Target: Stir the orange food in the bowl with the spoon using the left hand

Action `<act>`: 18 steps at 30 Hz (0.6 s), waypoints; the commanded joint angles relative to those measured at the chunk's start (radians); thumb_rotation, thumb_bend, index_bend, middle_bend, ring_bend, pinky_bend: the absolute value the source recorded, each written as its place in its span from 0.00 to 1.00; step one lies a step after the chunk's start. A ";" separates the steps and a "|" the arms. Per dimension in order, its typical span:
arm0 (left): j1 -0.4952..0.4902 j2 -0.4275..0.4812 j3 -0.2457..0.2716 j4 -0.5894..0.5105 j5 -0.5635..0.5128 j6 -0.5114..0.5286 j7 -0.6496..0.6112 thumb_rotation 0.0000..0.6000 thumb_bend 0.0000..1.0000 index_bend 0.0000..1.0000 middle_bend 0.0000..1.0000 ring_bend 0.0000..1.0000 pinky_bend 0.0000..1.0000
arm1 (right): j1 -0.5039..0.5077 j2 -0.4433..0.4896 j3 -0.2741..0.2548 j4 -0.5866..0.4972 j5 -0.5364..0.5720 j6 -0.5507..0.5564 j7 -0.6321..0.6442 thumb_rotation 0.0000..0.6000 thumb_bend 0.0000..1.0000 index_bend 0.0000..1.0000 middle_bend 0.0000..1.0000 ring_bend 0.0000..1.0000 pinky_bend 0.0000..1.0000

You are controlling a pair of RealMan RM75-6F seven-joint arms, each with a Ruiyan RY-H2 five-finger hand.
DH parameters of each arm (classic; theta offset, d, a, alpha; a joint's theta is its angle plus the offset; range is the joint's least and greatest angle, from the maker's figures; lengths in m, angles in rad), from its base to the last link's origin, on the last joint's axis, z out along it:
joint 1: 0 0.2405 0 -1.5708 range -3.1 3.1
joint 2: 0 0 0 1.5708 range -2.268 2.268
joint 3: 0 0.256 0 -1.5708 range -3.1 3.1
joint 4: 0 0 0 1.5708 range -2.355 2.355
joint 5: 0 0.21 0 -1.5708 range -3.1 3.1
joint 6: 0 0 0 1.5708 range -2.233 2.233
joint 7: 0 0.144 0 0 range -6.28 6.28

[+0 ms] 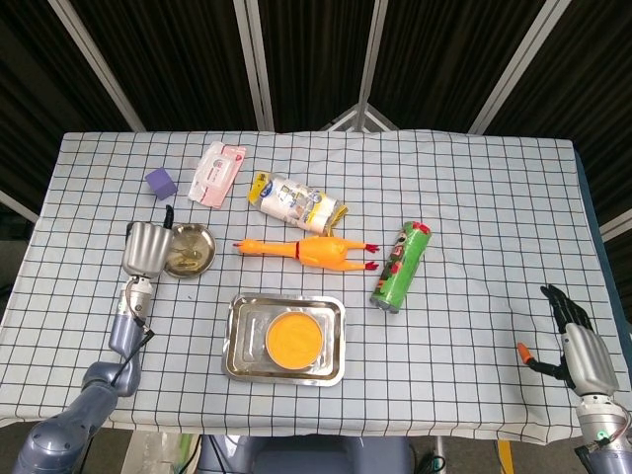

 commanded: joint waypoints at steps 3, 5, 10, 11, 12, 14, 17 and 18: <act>0.021 0.041 0.000 -0.046 0.011 0.045 -0.002 1.00 0.00 0.07 0.89 0.91 0.93 | -0.001 0.000 0.003 0.000 0.002 0.004 0.002 1.00 0.37 0.00 0.00 0.00 0.00; 0.029 0.063 0.003 -0.071 0.018 0.067 0.002 1.00 0.00 0.07 0.89 0.91 0.94 | -0.002 0.000 0.004 0.001 0.004 0.006 0.002 1.00 0.37 0.00 0.00 0.00 0.00; 0.048 0.124 0.007 -0.164 0.033 0.110 0.025 1.00 0.00 0.07 0.89 0.91 0.93 | -0.007 0.002 0.004 -0.005 0.003 0.014 0.002 1.00 0.37 0.00 0.00 0.00 0.00; 0.052 0.138 0.008 -0.190 0.035 0.120 0.031 1.00 0.00 0.08 0.89 0.91 0.93 | -0.008 0.002 0.004 -0.006 0.003 0.015 0.002 1.00 0.37 0.00 0.00 0.00 0.00; 0.057 0.153 0.008 -0.217 0.038 0.130 0.038 1.00 0.00 0.08 0.89 0.91 0.93 | -0.009 0.003 0.003 -0.007 0.002 0.017 0.002 1.00 0.37 0.00 0.00 0.00 0.00; 0.069 0.185 0.010 -0.285 0.046 0.160 0.046 1.00 0.00 0.08 0.88 0.90 0.93 | -0.010 0.004 0.002 -0.008 0.000 0.019 0.000 1.00 0.37 0.00 0.00 0.00 0.00; 0.105 0.247 0.016 -0.422 0.064 0.224 0.038 1.00 0.00 0.08 0.86 0.89 0.93 | -0.010 0.006 -0.004 -0.006 -0.007 0.015 -0.005 1.00 0.37 0.00 0.00 0.00 0.00; 0.122 0.272 0.020 -0.480 0.070 0.250 0.027 1.00 0.00 0.08 0.86 0.89 0.92 | -0.010 0.008 -0.007 -0.005 -0.014 0.013 -0.006 1.00 0.37 0.00 0.00 0.00 0.00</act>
